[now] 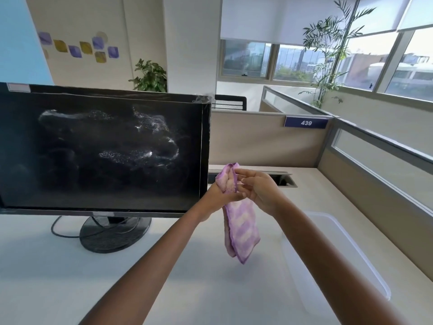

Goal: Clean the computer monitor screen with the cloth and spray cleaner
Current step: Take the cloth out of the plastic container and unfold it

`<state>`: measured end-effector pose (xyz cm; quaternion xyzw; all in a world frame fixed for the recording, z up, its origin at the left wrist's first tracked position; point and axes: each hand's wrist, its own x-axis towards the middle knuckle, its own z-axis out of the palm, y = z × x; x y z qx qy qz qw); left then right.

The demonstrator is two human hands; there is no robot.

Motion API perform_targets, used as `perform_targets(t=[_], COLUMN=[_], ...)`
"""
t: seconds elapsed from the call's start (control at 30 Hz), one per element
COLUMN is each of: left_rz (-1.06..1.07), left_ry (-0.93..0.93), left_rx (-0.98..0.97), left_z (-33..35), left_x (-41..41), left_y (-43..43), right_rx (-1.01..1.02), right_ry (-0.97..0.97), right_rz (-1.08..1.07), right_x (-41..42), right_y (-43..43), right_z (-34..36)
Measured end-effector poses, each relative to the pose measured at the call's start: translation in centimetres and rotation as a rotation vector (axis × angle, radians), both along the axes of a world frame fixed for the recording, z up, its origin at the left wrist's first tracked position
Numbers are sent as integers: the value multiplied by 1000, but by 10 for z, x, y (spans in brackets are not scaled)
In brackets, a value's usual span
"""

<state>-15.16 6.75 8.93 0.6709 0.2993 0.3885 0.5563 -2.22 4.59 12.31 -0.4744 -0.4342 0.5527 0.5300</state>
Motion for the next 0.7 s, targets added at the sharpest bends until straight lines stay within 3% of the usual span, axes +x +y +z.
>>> perform_targets(t=[0.1,0.2,0.47,0.6,0.7], left_rz=[109,245,400,650,779], left_ry=[-94,-179,-619,-504,-193], left_rx=[-85,-181,-548,-547,-541], left_z=[3,7,3,-31,-67], left_x=[0,1,2,-4,-14], left_y=[4,6,1,-5,-9], right_rx=[131,260,-166,-210,-225], right_ry=[-114,-510,-664,-884,-1085], right_rz=[-72,-240,182,216,262], right_x=[8,19,41,61,76], right_y=[0,4,-7,-6,-1], right_z=[0,-8,-77,-96,-104])
